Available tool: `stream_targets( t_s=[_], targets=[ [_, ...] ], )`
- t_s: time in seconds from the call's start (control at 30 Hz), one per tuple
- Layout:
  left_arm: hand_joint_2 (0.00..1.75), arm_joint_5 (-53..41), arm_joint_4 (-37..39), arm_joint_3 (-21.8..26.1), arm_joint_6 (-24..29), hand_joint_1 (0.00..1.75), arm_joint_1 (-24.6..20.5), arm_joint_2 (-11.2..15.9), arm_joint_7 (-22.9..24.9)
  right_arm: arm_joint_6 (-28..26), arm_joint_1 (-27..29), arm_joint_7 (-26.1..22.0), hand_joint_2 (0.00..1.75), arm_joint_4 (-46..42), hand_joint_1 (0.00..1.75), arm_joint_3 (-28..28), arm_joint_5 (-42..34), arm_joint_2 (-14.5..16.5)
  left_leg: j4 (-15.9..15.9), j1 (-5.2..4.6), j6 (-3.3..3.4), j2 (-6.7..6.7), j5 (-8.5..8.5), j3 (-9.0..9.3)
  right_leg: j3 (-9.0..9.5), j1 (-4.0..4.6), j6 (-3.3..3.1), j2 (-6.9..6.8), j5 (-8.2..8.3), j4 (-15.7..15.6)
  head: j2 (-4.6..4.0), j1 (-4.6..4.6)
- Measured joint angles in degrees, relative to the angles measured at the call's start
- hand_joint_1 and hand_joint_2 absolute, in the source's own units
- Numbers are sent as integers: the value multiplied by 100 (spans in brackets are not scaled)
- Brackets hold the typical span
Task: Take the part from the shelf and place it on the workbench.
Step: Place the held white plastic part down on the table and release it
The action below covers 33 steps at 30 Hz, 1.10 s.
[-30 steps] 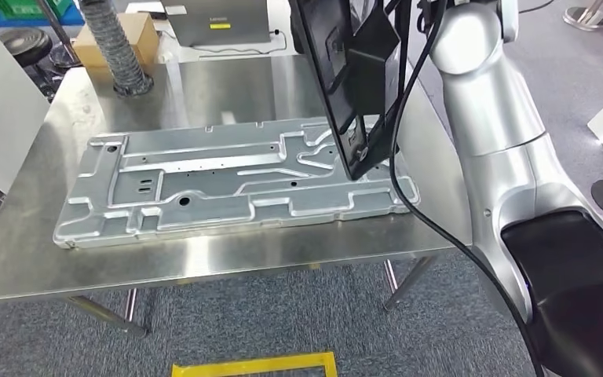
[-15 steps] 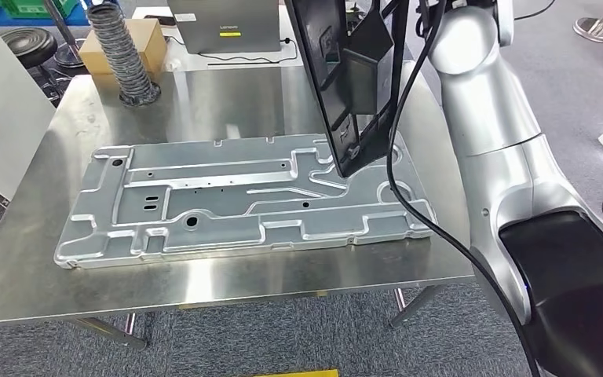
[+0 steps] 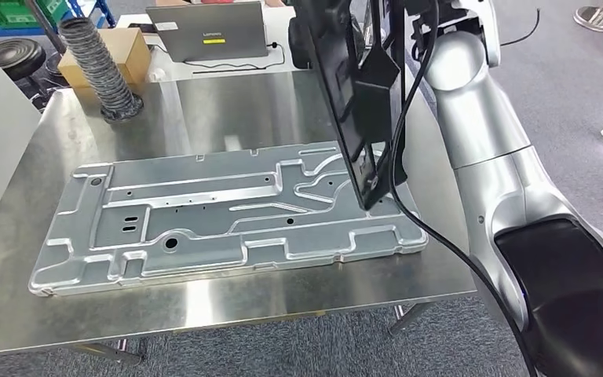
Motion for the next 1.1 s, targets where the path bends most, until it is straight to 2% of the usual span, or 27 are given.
stream_targets(
  t_s=[0.03,0.07,0.13,0.2,0.27,0.33,0.37,0.4,0.47,0.5,0.53,0.6,0.67,0.7,0.73,0.83,0.87,0.9,0.93,1.0,1.03,1.07,1.1],
  targets=[
    [175,-1,0,16,-2,0,-5,2,-7,23,-1,-14,0,32,0,3,-13,2,-210,-16,42,2,86,66,-8,2,23,3,-16,15,0,0],
    [175,-1,0,29,-4,0,-6,4,-15,40,4,-24,0,68,0,6,-20,3,-296,-34,82,1,90,85,-19,3,52,5,-27,23,-1,2],
    [175,-2,0,44,-4,0,-4,7,-40,67,6,-42,0,140,0,15,-28,7,-331,-36,153,0,122,101,-39,7,113,6,-48,34,0,2],
    [87,-3,0,48,1,0,-7,6,-61,86,-13,-52,0,216,0,21,-39,10,-382,-9,204,4,149,135,-95,1,176,-2,-169,189,1,18],
    [0,-3,0,49,5,0,-23,4,-66,100,-31,-66,0,301,0,31,-57,15,-407,3,239,9,151,165,-378,-27,238,-9,-488,804,1,42],
    [0,-4,0,49,17,0,-36,4,-66,122,-28,-96,0,413,0,51,-98,21,-400,5,252,9,137,173,-765,-69,284,-17,-768,1558,1,53],
    [0,-7,0,49,25,0,-38,4,-65,137,-24,-117,0,474,0,64,-121,24,-393,6,250,5,128,176,-861,-89,298,-24,-773,1718,1,55],
    [0,-11,0,49,31,0,-37,4,-64,153,-24,-132,0,530,0,78,-142,27,-382,9,242,0,117,182,-839,-107,304,-32,-665,1636,1,56],
    [0,-20,0,49,37,0,-34,-1,-62,191,-44,-150,0,613,0,104,-160,39,-352,15,206,-15,81,197,-510,-125,292,-54,-265,911,1,56],
    [0,-21,0,49,40,0,-37,-3,-62,208,-62,-152,0,648,0,119,-164,50,-330,7,178,-19,58,198,-324,-116,276,-62,-112,522,1,54],
    [0,-22,0,49,44,0,-39,-5,-62,221,-77,-153,0,683,0,138,-168,63,-316,-1,151,-21,39,198,-197,-102,254,-67,-27,254,1,52],
    [0,-26,0,49,53,0,-41,-7,-58,233,-92,-149,0,771,0,177,-176,85,-309,-13,89,-18,20,201,-130,-65,200,-61,-26,115,1,49],
    [0,-40,1,49,59,0,-39,-10,-51,242,-92,-140,0,860,0,201,-201,96,-302,-2,26,-12,-10,210,-115,-74,134,-54,-17,88,1,49],
    [0,-52,1,49,61,0,-39,-14,-49,249,-96,-136,0,900,0,209,-215,102,-218,5,0,-8,-78,178,-100,-85,98,-55,-10,68,1,45],
    [0,-66,1,49,62,0,-40,-18,-47,258,-101,-134,0,943,0,219,-225,109,-16,10,-21,-4,-204,92,-84,-97,66,-58,-3,47,1,40],
    [0,-103,2,49,64,0,-39,-24,-40,302,-104,-116,0,1151,0,269,-226,117,1096,20,-58,1,-693,-433,-62,-74,14,-58,-16,42,1,35],
    [0,-116,2,49,64,0,-36,-24,-35,320,-100,-103,0,1241,0,284,-225,115,1324,20,-62,1,-732,-557,-58,-64,9,-55,-21,44,1,35],
    [0,-130,2,49,64,0,-34,-24,-29,335,-100,-86,0,1334,0,294,-219,112,1324,20,-57,1,-656,-575,-53,-57,8,-51,-25,48,1,34],
    [0,-145,1,49,64,0,-34,-24,-25,350,-105,-72,0,1430,0,302,-209,108,1091,20,-43,1,-481,-479,-43,-51,12,-45,-32,54,1,35],
    [0,-177,1,50,64,0,-36,-20,-18,382,-138,-54,0,1641,0,310,-163,98,284,8,8,1,-85,-99,-26,-33,35,-36,-56,71,1,35],
    [0,-190,1,50,64,0,-39,-18,-15,395,-163,-49,0,1760,0,314,-124,92,-33,-1,33,1,23,53,-26,-23,54,-31,-65,81,1,37],
    [0,-201,2,50,64,0,-43,-17,-13,404,-186,-42,0,1879,0,319,-80,86,-216,-13,54,-1,62,139,-31,-16,77,-29,-69,87,1,38],
    [0,-210,2,50,64,0,-45,-16,-11,407,-204,-32,0,1992,0,326,-32,79,-267,-26,70,-2,45,162,-38,-11,103,-27,-67,87,1,39]
  ],
)
